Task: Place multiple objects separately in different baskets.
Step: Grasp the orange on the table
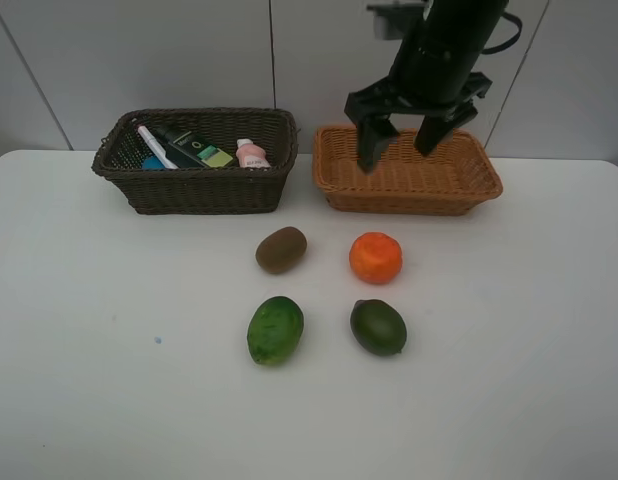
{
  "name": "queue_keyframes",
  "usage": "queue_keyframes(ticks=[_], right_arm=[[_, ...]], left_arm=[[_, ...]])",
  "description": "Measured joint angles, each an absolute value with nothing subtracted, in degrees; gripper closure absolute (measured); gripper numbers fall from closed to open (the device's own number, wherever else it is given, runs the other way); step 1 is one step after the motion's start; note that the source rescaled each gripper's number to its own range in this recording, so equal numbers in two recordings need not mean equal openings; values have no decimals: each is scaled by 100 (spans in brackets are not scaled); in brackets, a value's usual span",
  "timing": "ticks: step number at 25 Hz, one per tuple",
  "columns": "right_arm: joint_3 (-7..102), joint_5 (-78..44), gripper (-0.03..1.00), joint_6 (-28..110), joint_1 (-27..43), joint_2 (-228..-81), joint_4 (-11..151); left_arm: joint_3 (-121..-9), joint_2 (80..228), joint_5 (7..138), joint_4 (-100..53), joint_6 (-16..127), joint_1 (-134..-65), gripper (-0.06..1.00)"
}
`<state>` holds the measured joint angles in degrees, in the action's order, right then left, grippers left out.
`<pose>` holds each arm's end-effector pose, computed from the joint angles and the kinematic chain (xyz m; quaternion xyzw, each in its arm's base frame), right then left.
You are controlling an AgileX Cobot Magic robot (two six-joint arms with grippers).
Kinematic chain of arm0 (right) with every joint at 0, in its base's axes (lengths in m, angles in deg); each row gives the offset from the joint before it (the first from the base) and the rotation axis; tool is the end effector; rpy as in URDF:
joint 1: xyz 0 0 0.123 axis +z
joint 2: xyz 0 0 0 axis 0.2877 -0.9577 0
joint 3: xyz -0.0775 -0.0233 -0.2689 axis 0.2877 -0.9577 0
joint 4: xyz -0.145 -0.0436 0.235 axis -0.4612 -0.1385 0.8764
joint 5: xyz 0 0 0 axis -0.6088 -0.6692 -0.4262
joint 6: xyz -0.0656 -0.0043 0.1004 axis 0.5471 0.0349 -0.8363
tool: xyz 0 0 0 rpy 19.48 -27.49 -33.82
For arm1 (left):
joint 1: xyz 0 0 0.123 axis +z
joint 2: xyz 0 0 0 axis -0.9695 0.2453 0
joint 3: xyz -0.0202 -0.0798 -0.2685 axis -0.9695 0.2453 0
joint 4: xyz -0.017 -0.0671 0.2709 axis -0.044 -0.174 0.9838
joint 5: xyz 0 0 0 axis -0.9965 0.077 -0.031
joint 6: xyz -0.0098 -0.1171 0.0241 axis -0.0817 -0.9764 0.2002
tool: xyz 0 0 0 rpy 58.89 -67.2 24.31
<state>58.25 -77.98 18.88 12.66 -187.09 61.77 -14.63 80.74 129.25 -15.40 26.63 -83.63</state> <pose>0.3597 0.2014 0.2322 -0.2580 0.9622 0.0179 0.0856 0.0464 -0.0164 0.2803 0.0974 0.8450 -0.0604 0.5223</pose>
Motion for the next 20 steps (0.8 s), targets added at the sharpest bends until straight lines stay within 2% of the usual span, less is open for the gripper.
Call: queue_keyframes(ticks=[3, 9, 14, 20], right_arm=[[5055, -7705, 3, 1882, 1483, -18672, 6183], [3880, -6252, 3, 1882, 1685, -18672, 6194], [3767, -5530, 3, 1898, 1685, -18681, 6172], [3767, -5228, 3, 2011, 1685, -18960, 5870]], left_arm=[[-1463, 8074, 12925, -1540, 2663, -8363, -2], [-1463, 8074, 12925, -1540, 2663, -8363, -2], [-1463, 8074, 12925, -1540, 2663, -8363, -2], [-1463, 8074, 12925, -1540, 2663, -8363, -2]])
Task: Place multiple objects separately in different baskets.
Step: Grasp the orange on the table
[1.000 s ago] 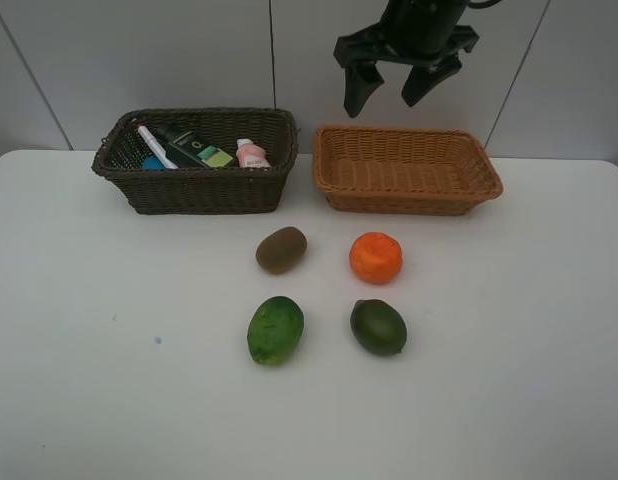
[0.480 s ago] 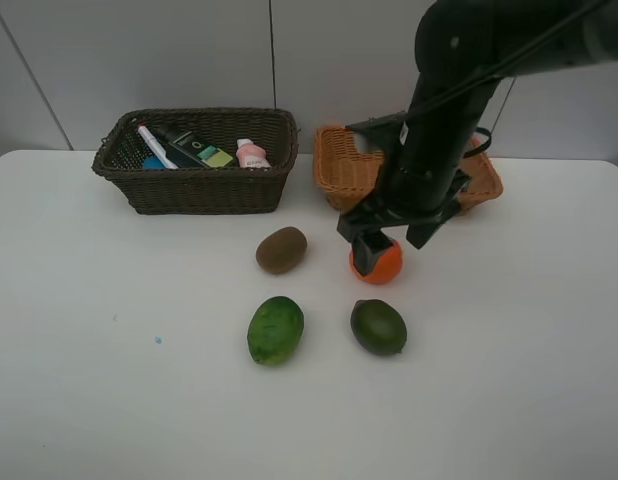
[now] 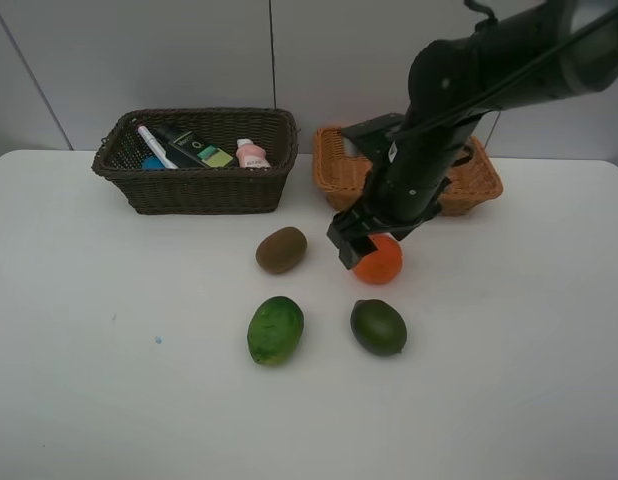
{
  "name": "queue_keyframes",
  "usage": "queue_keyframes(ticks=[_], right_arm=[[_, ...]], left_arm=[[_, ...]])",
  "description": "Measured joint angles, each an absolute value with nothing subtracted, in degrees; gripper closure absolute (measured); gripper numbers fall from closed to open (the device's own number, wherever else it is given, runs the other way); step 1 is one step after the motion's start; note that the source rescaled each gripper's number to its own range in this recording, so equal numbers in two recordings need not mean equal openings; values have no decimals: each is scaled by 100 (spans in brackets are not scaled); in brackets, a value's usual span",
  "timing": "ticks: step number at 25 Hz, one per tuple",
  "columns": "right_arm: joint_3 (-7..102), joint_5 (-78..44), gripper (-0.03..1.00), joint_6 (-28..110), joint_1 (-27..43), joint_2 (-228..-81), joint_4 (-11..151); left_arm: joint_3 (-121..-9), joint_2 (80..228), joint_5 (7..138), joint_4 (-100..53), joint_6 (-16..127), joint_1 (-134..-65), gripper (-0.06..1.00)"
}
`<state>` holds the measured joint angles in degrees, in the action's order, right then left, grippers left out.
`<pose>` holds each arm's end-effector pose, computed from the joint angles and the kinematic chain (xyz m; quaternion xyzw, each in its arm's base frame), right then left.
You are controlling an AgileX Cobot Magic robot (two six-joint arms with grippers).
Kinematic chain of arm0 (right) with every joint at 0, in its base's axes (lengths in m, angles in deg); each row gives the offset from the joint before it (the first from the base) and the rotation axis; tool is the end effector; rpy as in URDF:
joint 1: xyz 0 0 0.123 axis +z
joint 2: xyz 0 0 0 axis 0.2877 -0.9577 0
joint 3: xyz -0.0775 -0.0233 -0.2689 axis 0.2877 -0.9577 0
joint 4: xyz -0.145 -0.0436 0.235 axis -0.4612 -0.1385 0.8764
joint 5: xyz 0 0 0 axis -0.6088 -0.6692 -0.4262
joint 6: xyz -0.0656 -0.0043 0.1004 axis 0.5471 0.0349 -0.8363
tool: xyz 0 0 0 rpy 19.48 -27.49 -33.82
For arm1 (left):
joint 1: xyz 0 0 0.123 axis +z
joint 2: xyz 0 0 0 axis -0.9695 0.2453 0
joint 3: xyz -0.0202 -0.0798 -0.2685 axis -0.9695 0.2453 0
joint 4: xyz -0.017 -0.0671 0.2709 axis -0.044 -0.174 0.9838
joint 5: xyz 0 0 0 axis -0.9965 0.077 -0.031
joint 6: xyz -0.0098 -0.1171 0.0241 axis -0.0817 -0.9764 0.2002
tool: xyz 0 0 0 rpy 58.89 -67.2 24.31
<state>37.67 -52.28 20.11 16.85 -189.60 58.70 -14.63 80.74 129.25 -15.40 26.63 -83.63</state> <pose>0.3320 0.2141 0.1215 -0.3201 0.9407 0.0072 0.1123 0.0464 -0.0164 0.2803 0.0974 0.8450 -0.0604 0.5223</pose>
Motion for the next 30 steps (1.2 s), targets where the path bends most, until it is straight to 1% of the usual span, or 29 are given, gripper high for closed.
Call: queue_keyframes(ticks=[7, 17, 23, 30], right_arm=[[3767, -4985, 3, 2030, 1608, -19248, 5596], [3767, -4545, 3, 2054, 1151, -19544, 5552], [3767, -4282, 3, 2282, 1147, -19746, 5728], [3767, -4277, 3, 2370, 1147, -19992, 5787]], left_arm=[[-1463, 8074, 12925, -1540, 2663, -8363, -2], [-1463, 8074, 12925, -1540, 2663, -8363, -2], [-1463, 8074, 12925, -1540, 2663, -8363, -2], [-1463, 8074, 12925, -1540, 2663, -8363, -2]])
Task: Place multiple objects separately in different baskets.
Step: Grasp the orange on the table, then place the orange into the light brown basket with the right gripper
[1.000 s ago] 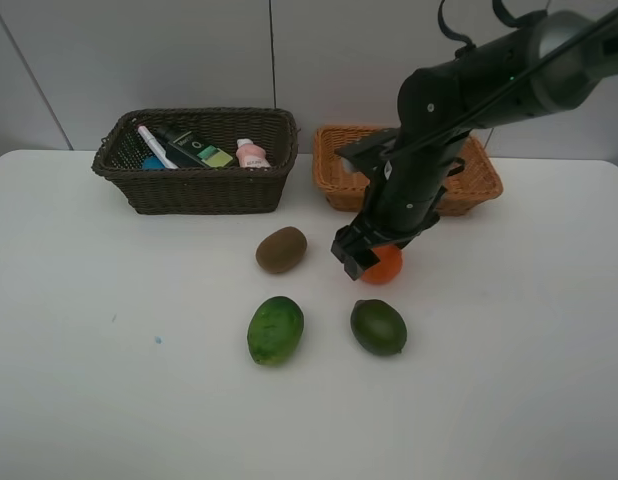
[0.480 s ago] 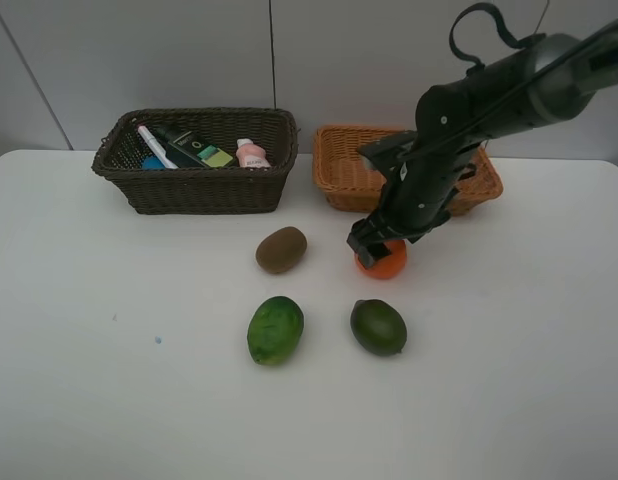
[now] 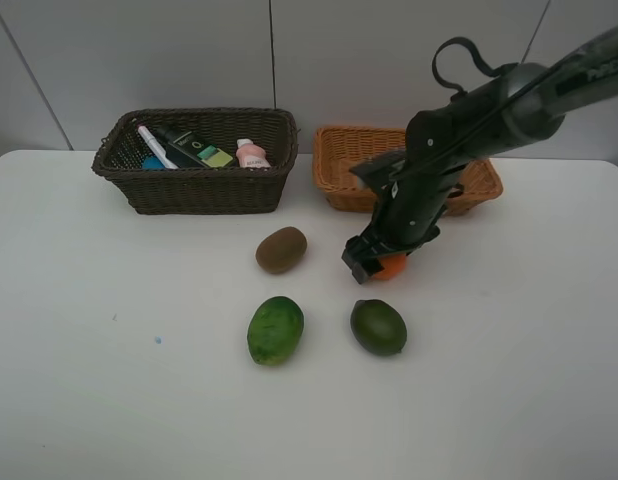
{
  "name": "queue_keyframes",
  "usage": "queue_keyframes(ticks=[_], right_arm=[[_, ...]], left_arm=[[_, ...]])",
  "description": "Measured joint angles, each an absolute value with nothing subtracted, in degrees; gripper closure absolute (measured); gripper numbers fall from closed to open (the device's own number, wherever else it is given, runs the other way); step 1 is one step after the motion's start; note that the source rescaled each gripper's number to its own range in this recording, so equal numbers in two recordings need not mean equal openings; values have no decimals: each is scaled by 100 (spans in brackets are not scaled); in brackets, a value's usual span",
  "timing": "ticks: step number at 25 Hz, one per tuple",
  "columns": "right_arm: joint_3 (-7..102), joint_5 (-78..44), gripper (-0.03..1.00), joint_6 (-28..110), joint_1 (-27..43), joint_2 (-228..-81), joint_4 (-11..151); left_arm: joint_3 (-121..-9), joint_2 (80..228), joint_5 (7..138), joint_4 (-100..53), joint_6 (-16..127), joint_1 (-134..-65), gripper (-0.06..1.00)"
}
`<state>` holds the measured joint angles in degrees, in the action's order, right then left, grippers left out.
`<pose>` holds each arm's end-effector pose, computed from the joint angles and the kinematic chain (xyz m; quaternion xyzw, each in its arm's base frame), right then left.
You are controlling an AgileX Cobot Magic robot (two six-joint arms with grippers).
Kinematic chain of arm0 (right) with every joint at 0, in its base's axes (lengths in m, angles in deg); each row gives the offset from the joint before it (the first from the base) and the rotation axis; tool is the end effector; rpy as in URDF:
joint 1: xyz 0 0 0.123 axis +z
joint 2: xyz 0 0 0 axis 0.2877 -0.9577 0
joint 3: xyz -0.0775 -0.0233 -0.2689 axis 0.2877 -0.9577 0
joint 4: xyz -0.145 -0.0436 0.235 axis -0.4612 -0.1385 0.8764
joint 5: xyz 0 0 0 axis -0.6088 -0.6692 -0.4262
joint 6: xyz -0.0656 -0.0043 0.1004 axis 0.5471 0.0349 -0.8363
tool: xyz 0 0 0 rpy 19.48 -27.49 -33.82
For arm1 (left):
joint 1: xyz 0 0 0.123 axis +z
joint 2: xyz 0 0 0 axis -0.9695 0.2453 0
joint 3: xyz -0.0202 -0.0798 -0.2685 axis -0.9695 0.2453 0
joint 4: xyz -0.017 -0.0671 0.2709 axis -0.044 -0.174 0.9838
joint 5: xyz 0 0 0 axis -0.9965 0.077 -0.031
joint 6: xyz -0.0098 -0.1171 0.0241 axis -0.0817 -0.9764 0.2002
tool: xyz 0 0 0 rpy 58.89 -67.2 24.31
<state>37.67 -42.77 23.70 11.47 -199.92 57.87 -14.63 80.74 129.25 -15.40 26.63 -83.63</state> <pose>0.3622 0.1881 0.0532 -0.3144 0.9434 -0.0039 0.1058 0.0464 -0.0164 0.2803 0.0974 0.8450 -0.0604 0.5223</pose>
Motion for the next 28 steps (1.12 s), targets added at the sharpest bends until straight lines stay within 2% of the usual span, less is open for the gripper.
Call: queue_keyframes(ticks=[2, 4, 5, 15, 22, 25, 28], right_arm=[[3767, -4369, 5, 2392, 1147, -20015, 5787], [3767, -4464, 17, 2422, 1147, -20016, 5787], [3767, -4490, 19, 2436, 1147, -20016, 5792], [3767, -4690, 20, 2477, 1147, -19599, 5798], [3767, -4869, 20, 2489, 1145, -18603, 5712], [3920, -4812, 20, 2463, 963, -18234, 5538], [4378, -4768, 20, 2408, 482, -18230, 5469]], left_arm=[[-1463, 8074, 12925, -1540, 2663, -8363, -2], [-1463, 8074, 12925, -1540, 2663, -8363, -2], [-1463, 8074, 12925, -1540, 2663, -8363, -2], [-1463, 8074, 12925, -1540, 2663, -8363, -2], [-1463, 8074, 12925, -1540, 2663, -8363, -2], [-1463, 8074, 12925, -1540, 2663, -8363, -2], [-1463, 8074, 12925, -1540, 2663, -8363, -2]])
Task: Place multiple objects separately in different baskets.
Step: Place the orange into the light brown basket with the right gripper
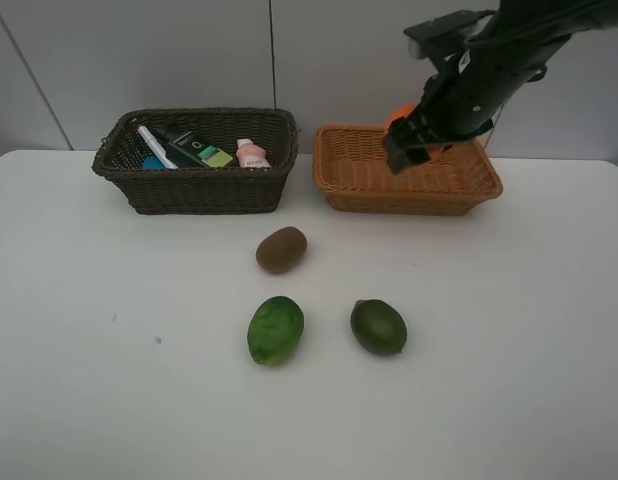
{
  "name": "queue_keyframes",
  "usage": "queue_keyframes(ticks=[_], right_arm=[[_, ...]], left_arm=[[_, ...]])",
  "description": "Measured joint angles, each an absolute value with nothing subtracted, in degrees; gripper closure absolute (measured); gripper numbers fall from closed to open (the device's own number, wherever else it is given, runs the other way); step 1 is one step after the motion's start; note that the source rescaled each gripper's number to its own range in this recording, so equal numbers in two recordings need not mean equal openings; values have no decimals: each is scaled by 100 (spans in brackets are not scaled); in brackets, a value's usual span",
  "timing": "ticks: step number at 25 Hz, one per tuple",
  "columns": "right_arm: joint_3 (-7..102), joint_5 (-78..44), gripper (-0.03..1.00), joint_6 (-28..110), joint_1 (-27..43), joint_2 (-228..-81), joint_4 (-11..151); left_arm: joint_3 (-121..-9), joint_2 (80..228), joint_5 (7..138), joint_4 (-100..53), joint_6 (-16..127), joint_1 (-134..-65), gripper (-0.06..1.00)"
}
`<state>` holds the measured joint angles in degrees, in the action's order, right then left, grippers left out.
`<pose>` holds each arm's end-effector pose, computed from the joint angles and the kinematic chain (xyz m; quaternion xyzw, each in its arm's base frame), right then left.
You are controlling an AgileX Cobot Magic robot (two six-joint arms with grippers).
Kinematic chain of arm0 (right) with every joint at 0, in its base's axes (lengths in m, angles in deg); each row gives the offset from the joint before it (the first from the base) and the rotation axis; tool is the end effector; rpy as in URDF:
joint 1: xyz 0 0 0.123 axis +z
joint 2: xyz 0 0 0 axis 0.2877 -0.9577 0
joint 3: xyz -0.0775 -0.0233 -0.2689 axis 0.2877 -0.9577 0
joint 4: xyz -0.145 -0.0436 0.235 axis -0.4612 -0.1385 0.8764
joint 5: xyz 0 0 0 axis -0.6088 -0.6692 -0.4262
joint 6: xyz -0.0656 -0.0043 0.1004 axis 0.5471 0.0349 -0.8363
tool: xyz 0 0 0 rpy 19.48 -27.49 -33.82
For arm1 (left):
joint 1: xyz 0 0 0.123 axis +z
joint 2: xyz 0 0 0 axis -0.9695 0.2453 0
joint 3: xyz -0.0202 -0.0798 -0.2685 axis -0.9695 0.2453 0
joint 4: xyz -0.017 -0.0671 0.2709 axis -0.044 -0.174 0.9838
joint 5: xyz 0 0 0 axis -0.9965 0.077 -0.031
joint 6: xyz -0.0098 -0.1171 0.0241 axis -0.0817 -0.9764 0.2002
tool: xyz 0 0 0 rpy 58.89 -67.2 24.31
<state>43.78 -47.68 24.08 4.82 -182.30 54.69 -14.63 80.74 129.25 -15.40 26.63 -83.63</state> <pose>0.3963 0.1455 0.2100 -0.2636 0.9263 -0.0171 0.2686 0.0464 -0.0164 0.2803 0.0974 0.8450 -0.0604 0.5223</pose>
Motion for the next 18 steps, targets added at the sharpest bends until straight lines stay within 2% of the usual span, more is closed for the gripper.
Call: queue_keyframes(ticks=[7, 12, 15, 18], right_arm=[[5680, -4639, 20, 2376, -681, -19126, 5935], [6100, -4599, 19, 2372, -911, -19880, 6170], [6105, -4527, 3, 2372, -911, -20084, 6224], [6105, -4500, -1, 2372, -911, -20152, 6224]], left_arm=[[-1463, 8074, 12925, -1540, 2663, -8363, -2], [-1463, 8074, 12925, -1540, 2663, -8363, -2], [-1463, 8074, 12925, -1540, 2663, -8363, -2], [-1463, 8074, 12925, -1540, 2663, -8363, -2]])
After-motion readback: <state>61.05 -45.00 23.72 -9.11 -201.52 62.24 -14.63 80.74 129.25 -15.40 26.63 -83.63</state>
